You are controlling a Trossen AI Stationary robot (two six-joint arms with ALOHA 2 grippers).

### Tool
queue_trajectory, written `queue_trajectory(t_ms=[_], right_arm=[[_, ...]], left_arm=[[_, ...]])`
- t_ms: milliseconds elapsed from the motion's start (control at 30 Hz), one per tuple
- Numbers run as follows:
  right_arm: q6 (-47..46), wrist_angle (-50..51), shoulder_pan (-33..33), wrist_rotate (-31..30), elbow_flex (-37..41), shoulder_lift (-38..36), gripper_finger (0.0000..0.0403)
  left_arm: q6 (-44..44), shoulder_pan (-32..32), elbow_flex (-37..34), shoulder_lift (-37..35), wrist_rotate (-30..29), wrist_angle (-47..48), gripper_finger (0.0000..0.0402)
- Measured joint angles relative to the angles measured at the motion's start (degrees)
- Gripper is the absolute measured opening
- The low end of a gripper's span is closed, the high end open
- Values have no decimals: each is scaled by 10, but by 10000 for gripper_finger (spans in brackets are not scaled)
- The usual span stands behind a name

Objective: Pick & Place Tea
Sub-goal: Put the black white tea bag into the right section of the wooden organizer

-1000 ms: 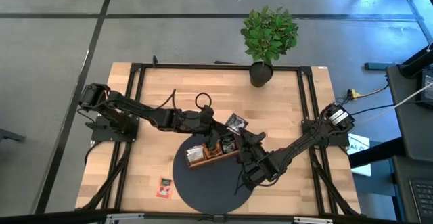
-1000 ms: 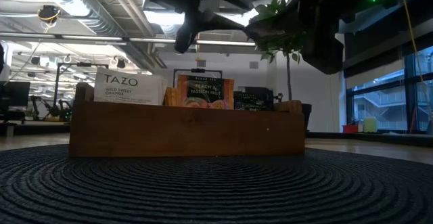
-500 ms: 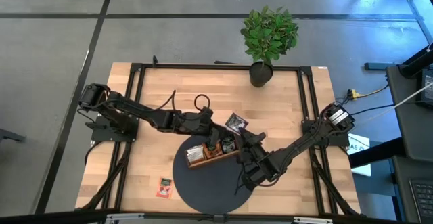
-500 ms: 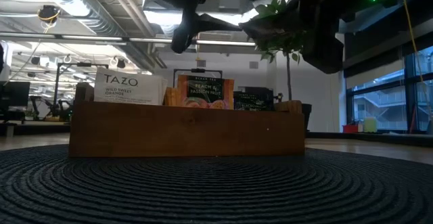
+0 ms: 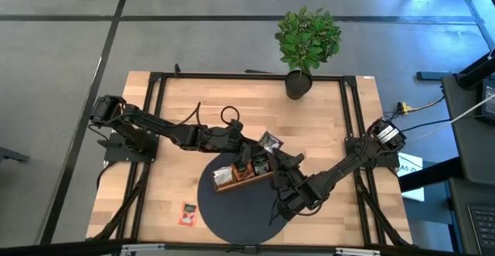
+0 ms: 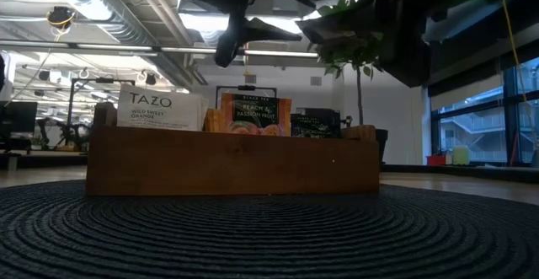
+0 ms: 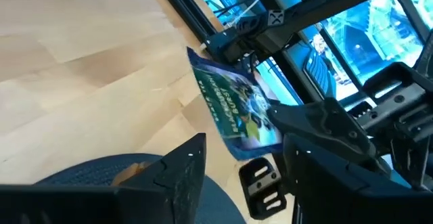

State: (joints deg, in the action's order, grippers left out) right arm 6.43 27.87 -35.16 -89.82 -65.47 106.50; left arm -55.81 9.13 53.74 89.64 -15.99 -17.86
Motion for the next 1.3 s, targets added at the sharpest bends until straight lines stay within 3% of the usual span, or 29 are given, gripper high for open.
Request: queue_trajectory(t_ms=[300, 800, 1100, 1300], right_arm=[[33, -38, 4, -1, 0, 0, 25], [31, -58, 5, 4, 0, 0, 28], [9, -60, 6, 150, 0, -2, 51], [-62, -50, 5, 357, 1, -34, 121]], left_arm=[[25, 2, 0, 0, 7, -20, 155], [72, -7, 0, 0, 7, -16, 23], [165, -6, -1, 1, 19, -10, 2], [291, -10, 0, 0, 37, -5, 2]])
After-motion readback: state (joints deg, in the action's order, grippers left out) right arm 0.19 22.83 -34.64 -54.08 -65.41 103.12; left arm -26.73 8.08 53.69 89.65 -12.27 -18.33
